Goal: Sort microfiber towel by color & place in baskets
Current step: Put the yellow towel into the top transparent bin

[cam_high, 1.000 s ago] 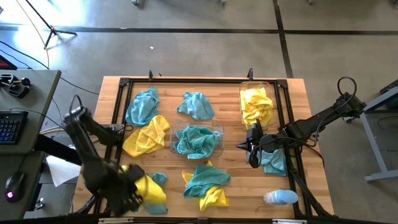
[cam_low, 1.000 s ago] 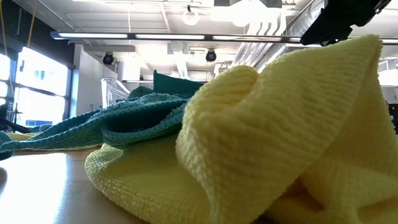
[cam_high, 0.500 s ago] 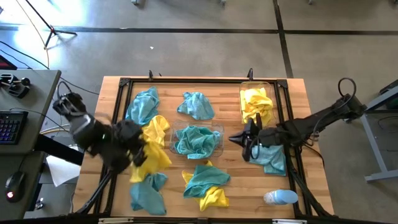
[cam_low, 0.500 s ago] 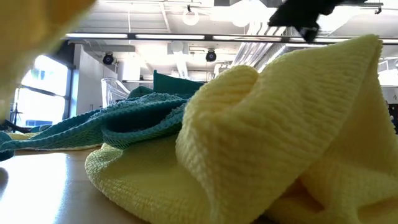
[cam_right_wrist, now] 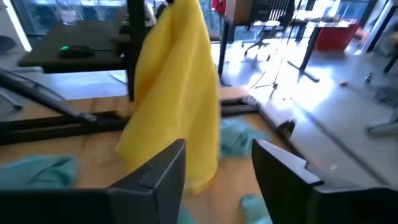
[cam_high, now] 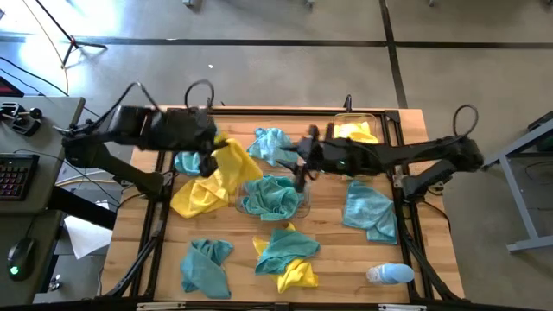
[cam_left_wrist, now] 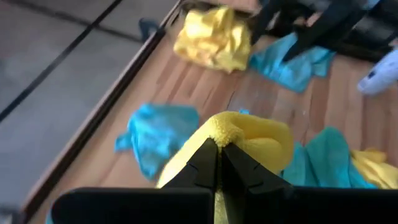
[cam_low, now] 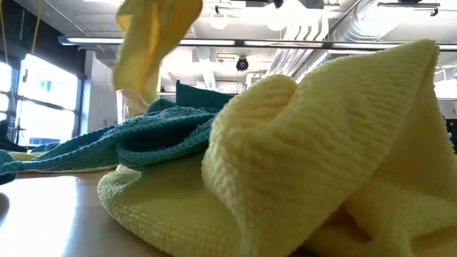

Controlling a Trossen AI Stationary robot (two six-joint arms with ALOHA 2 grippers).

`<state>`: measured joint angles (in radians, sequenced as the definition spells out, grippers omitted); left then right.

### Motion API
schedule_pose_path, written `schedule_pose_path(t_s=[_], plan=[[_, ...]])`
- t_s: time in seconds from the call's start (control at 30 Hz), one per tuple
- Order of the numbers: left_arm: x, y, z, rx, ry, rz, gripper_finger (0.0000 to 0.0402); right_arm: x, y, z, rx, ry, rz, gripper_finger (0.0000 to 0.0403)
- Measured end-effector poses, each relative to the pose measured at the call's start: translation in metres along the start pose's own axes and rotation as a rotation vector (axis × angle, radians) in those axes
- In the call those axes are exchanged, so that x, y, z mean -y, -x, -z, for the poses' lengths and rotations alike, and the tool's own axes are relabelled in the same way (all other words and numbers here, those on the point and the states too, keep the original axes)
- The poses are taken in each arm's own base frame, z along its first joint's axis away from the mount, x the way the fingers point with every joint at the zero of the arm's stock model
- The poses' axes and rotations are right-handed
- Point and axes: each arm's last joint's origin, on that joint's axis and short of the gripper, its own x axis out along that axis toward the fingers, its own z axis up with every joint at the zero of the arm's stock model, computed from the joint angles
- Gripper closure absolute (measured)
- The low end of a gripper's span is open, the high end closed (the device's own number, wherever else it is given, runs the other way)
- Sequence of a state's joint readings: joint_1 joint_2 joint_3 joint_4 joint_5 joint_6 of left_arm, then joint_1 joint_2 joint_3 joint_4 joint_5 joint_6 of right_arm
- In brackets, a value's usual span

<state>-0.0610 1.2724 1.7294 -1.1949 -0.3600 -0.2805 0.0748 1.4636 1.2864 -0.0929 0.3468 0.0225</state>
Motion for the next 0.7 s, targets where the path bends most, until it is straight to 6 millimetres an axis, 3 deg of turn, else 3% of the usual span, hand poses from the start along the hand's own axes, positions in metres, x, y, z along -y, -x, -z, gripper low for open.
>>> schedule_pose_path(t_s=[0.23,0.4,0.5,0.6,0.7], plan=[[-0.022,-0.030,-0.023,-0.013,-0.120,0.094,0.0401,0.014,-0.049,-0.039,0.038,0.050,0.013,0.0185],[-0.026,-0.044,-0.042,0.064,-0.197,0.195,0.0401,0.019,-0.083,-0.038,-0.040,0.049,-0.050,0.0182],[-0.027,-0.041,-0.051,0.107,-0.229,0.218,0.0401,0.021,-0.095,-0.034,-0.095,0.041,-0.038,0.0186],[-0.029,-0.032,-0.057,0.147,-0.253,0.207,0.0401,0.020,-0.100,-0.031,-0.127,0.045,-0.034,0.0223],[-0.031,-0.023,-0.058,0.174,-0.258,0.188,0.0401,0.021,-0.097,-0.033,-0.125,0.071,-0.020,0.0312]])
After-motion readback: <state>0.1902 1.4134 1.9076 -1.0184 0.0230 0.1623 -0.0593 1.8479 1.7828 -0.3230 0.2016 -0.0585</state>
